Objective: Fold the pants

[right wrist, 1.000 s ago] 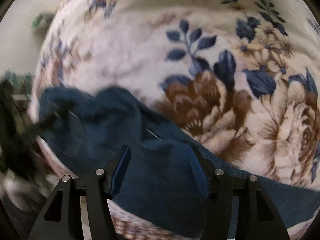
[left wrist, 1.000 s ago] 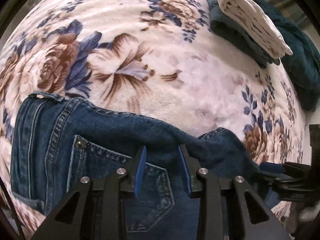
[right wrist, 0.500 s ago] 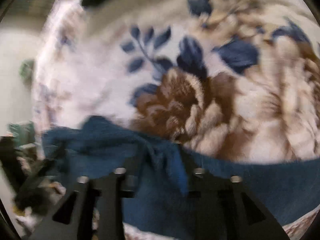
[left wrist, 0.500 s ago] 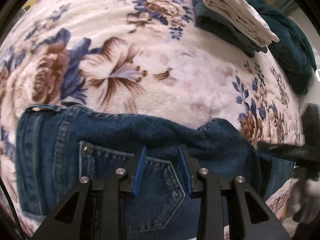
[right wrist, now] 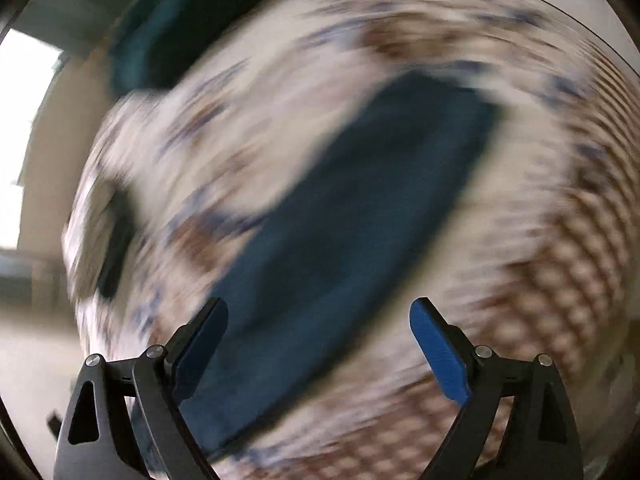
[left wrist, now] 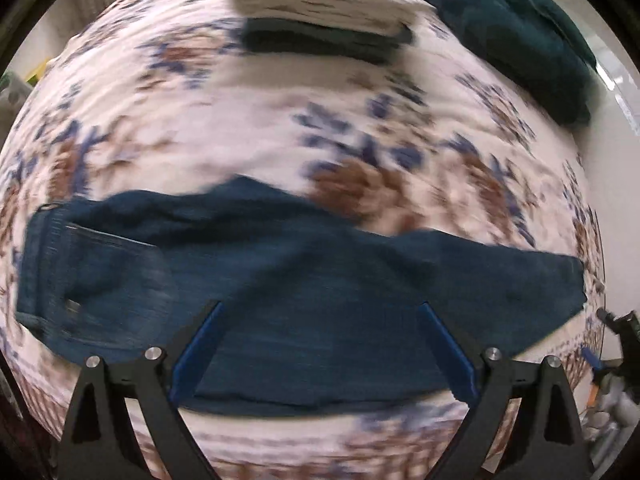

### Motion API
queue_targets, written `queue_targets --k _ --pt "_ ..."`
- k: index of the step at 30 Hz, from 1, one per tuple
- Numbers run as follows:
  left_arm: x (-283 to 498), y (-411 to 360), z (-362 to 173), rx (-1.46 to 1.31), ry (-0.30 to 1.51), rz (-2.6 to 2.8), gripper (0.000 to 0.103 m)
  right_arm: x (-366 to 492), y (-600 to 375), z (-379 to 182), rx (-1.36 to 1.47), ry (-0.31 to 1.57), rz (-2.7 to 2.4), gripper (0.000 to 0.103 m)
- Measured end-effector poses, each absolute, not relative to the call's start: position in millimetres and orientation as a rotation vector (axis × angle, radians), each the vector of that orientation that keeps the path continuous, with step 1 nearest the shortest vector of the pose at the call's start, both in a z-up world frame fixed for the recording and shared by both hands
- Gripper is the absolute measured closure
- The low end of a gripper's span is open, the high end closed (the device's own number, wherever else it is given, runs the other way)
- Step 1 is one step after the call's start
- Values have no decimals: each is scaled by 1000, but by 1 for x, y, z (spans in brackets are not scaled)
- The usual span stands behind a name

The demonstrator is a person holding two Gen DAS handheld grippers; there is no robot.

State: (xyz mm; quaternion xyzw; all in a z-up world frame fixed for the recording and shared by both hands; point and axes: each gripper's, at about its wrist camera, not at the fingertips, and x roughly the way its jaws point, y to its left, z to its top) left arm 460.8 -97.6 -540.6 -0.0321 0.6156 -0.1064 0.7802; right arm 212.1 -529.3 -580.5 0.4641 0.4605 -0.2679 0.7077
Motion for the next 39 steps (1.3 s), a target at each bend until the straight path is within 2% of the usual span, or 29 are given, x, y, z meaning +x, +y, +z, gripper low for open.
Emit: queue_targets --k 4,8,11,14,16,17,20,21,22,26,29,32,35,36,37,39 --pt "448 -172 -546 -45 1348 -261 6 162 -625 -625 1264 894 -697 9" --pt "442 -223 -551 16 1342 -262 6 173 -674 -636 1248 853 -693 9" --pt "443 -248 -559 62 1353 -268 6 203 -694 -636 1166 892 -628 10" --pt "444 -261 -565 89 1360 -263 6 247 -692 -641 1031 1017 -609 25" --pt "444 -266 -569 96 1374 -259 6 262 -691 -648 935 1143 -657 61" --pt "444 -268 -571 99 1379 -258 6 265 -693 -654 938 1186 -664 61" --pt "445 -274 -574 112 1383 -252 6 263 -699 -663 1042 1136 -625 61" --pt "445 -275 -575 115 1383 -252 6 262 -701 -664 1062 1112 -612 68" --pt "446 -277 -575 118 1383 -250 6 261 -702 -662 1059 1081 -609 96" --pt "448 -277 -575 115 1379 -247 6 248 -699 -648 955 1064 -671 95" --pt "450 -275 -575 105 1376 -244 6 243 -705 -665 1066 1064 -681 95" --pt "451 -271 -577 93 1388 -243 6 222 -717 -670 1204 1017 -640 90" --pt "452 -267 -576 86 1384 -242 6 203 -717 -669 1265 954 -574 64" --pt "452 -266 -576 90 1379 -242 6 198 -714 -672 1263 959 -578 46" --pt "451 -265 -577 92 1377 -244 6 196 -712 -677 1273 948 -570 40" --pt "452 -265 -578 97 1378 -243 6 201 -708 -698 1356 883 -456 40"
